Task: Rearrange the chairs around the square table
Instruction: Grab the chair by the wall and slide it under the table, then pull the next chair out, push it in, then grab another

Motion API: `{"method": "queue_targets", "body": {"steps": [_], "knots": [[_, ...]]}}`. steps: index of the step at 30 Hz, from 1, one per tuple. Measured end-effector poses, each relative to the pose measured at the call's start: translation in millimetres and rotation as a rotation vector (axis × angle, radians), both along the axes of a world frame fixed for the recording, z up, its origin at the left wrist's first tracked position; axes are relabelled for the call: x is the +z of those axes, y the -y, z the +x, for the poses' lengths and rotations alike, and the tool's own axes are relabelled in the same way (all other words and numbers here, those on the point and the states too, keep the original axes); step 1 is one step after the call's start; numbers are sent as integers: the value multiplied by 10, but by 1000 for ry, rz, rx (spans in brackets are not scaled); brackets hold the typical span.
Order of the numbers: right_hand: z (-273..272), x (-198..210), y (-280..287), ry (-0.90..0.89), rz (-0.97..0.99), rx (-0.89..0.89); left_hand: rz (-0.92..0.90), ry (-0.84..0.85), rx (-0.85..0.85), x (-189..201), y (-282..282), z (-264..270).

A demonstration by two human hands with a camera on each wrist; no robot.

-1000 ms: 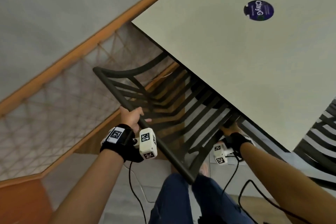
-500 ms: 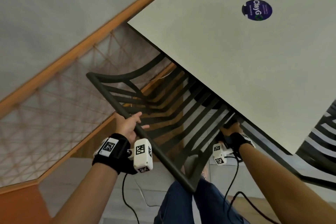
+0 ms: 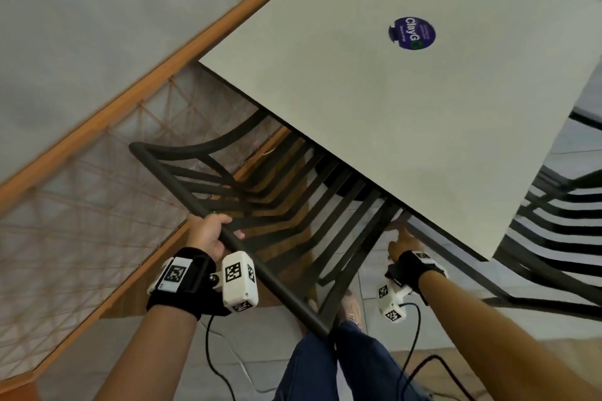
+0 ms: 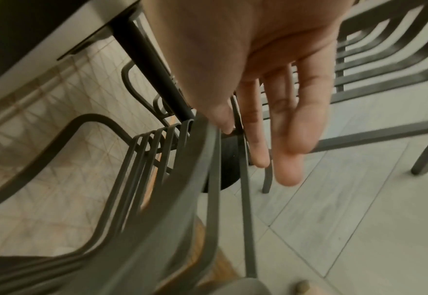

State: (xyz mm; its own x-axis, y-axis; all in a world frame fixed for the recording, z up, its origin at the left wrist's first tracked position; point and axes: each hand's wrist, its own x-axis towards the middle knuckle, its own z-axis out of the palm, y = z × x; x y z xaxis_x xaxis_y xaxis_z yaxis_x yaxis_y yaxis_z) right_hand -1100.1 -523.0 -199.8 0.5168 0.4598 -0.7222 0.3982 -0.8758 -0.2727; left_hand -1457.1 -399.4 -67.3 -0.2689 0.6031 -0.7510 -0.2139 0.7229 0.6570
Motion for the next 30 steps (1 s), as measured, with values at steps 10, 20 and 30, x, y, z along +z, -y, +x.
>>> {"method": "queue_targets", "body": {"steps": [10,20,30], "knots": [[818,341,1214,32,-106,-93,38,-214,-174,597,462,528],[2665,1309,1500,223,111,10,354,-199,-464,1405,1609,2316],[4534,2285,1701,217,338,128,311,-42,-507,1084,2801,4453]]}}
